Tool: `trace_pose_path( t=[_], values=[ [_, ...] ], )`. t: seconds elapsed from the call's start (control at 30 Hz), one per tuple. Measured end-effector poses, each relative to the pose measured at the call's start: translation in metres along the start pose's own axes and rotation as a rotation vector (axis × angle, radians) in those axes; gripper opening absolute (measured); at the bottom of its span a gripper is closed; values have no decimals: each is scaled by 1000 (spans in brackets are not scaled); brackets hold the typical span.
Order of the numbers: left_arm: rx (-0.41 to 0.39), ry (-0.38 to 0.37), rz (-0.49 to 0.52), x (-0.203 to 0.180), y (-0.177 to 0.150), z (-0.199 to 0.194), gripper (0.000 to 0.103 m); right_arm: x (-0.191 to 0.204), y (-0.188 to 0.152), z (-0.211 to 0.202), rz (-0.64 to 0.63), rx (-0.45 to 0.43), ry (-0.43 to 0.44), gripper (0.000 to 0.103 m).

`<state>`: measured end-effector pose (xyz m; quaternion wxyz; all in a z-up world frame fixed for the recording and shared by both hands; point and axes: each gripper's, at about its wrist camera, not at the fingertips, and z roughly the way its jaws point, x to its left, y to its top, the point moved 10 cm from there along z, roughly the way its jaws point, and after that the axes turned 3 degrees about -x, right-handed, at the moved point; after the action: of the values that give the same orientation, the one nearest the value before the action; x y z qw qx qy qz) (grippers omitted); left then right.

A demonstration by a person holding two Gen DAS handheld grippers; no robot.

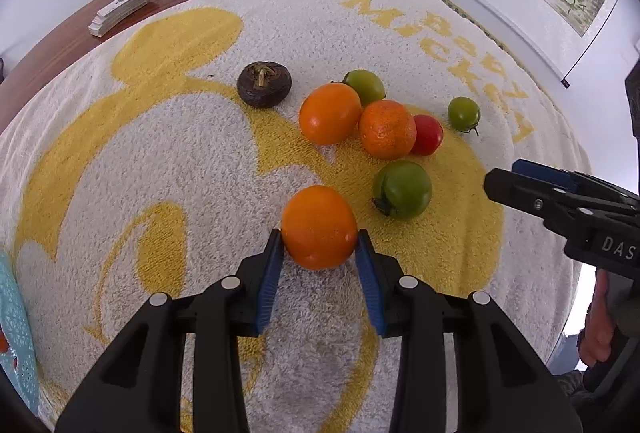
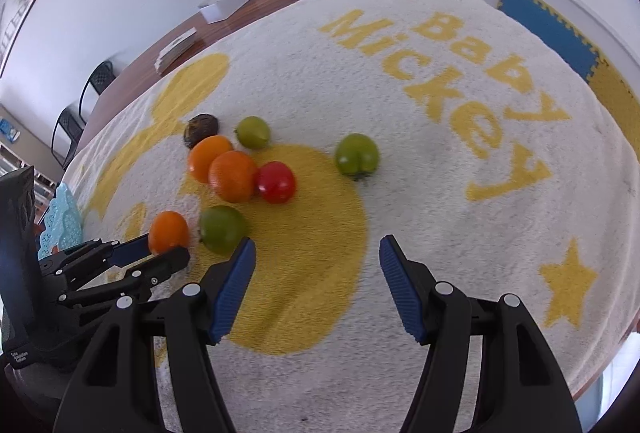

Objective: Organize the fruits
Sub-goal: 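Grasp the large orange with the left tool while the right tool grasps a green tomato, then carry both fruits to the blue basket and open both tools to release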

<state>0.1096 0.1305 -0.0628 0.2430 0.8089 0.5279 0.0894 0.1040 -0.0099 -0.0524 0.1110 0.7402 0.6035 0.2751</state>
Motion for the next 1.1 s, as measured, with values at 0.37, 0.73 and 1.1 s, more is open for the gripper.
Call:
trace_pose_path(
  t=[0.37, 0.73, 1.1],
  values=[
    [-28, 43, 9, 25, -7, -26, 38, 58, 1, 25, 2, 45, 73, 57],
    [-53, 60, -1, 54, -17, -47, 38, 68, -1, 47, 34, 50, -8, 38],
    [-71, 47, -5, 61, -17, -52, 38, 61, -15, 29, 84, 38, -13, 38]
  ],
)
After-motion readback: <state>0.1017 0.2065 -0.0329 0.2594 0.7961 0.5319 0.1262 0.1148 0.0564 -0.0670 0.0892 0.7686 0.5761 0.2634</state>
